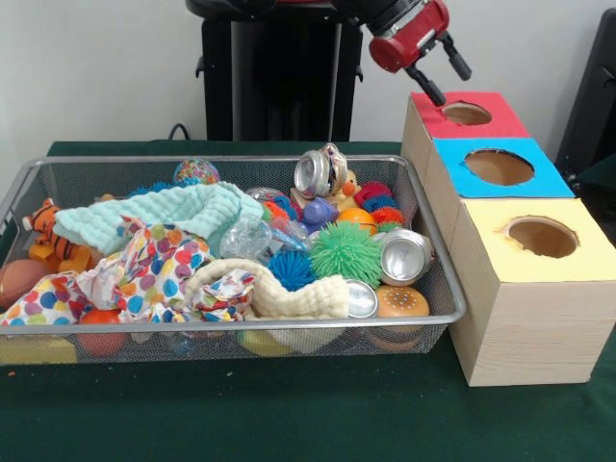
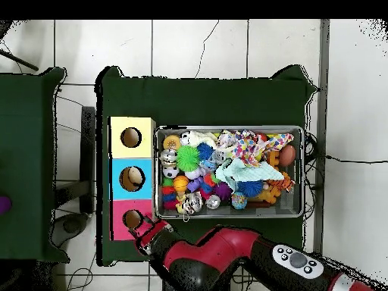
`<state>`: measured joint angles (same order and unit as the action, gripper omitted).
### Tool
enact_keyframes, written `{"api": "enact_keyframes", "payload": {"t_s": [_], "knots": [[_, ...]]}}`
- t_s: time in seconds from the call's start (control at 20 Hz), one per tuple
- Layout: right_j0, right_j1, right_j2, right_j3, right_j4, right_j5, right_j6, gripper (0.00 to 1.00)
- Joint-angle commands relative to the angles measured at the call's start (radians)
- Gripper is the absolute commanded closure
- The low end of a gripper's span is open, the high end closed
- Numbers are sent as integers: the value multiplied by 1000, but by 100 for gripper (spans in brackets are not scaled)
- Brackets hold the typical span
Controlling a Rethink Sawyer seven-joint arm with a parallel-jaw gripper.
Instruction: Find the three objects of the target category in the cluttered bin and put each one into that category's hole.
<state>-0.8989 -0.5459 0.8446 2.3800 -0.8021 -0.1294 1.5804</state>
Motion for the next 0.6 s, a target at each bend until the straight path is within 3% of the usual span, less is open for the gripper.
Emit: {"api": "enact_keyframes", "payload": {"t_s": [0.05,0.6], "knots": [[-72,172,40,-184,-116,194,-48,0],[-111,287,29,-284,-200,275,-112,0]]}}
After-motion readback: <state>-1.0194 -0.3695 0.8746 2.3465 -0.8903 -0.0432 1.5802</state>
